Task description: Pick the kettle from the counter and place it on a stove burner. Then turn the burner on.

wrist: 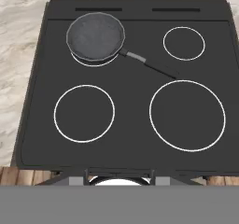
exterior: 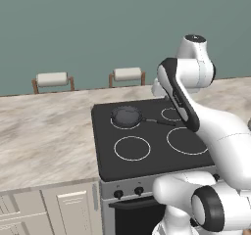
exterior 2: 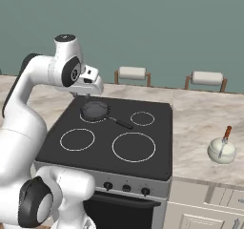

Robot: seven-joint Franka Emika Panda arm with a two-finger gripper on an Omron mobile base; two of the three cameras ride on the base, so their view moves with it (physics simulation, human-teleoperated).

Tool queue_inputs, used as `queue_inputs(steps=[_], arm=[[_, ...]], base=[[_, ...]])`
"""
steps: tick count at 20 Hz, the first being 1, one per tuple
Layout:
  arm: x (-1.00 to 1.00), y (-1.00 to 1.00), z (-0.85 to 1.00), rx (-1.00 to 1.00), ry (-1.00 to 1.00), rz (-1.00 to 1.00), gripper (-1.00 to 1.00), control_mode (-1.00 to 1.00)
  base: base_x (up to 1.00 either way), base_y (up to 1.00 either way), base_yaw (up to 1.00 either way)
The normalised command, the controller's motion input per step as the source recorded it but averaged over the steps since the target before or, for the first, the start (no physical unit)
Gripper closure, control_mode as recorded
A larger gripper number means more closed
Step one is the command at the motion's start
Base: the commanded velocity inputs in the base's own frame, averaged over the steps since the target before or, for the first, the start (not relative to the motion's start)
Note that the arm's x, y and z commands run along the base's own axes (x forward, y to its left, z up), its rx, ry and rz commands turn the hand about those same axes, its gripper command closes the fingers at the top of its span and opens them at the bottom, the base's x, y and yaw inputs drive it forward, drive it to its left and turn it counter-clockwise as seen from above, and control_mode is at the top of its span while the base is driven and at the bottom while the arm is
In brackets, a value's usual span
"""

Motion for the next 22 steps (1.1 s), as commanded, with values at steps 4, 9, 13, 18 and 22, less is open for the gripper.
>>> queue_inputs(steps=[4,9,13,18,22], arm=[[-0.02,-0.01,-0.04,0.00,0.00,0.00,-1.00,-1.00],[-0.19,-0.35,-0.13,0.00,0.00,-0.07,-1.00,-1.00],[-0.10,-0.72,-0.14,0.01,0.00,-0.09,-1.00,-1.00],[-0.11,-0.99,-0.03,0.08,0.00,-0.09,-1.00,-1.00],[-0.11,-1.00,-0.03,0.08,0.00,-0.08,-1.00,-1.00]], base=[[0.00,0.00,0.00],[0.00,0.00,0.00],[0.00,0.00,0.00],[0.00,0.00,0.00],[0.00,0.00,0.00]])
